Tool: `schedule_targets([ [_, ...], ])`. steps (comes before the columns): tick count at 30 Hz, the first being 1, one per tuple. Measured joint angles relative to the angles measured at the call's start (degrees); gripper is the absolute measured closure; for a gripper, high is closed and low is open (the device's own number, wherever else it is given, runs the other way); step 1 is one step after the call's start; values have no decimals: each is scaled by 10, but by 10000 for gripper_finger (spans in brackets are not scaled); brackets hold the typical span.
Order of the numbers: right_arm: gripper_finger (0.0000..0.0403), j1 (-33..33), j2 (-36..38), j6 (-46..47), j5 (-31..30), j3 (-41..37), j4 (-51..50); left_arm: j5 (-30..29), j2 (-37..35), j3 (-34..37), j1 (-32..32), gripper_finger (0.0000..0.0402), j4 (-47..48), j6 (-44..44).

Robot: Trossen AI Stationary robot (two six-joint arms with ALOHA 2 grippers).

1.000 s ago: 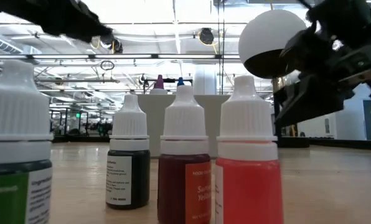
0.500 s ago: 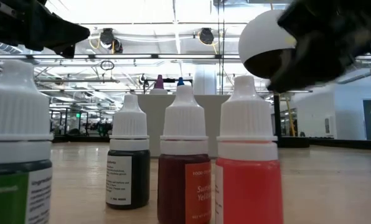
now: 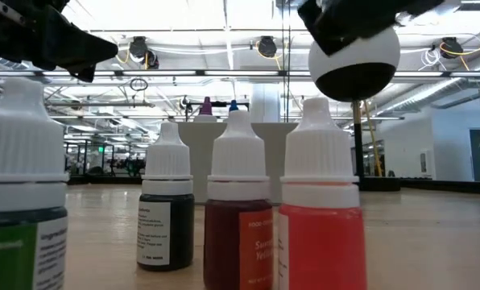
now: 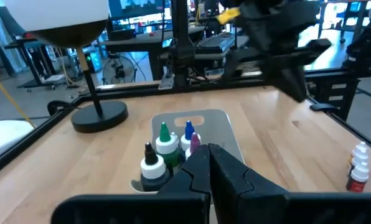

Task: Pick & Place food coloring
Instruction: Put the small orange food coloring bottle into the gray bin

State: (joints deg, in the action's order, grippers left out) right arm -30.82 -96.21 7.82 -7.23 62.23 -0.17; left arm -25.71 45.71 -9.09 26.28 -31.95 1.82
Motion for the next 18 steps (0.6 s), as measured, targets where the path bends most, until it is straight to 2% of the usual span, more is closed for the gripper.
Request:
schedule_targets([
  [4,353,-21,-48,7,1,76,-74,0,0,0,0,390,1,-8],
  [7,330,-29,-80,-2,2,105,-85,0,0,0,0,374,-3,-7],
  [11,294,-31,-107,-43,44,110,-42,1,0,0,0,361,-10,-6],
  [18,249,-34,-127,-97,90,110,21,1,0,0,0,369,-7,-6],
])
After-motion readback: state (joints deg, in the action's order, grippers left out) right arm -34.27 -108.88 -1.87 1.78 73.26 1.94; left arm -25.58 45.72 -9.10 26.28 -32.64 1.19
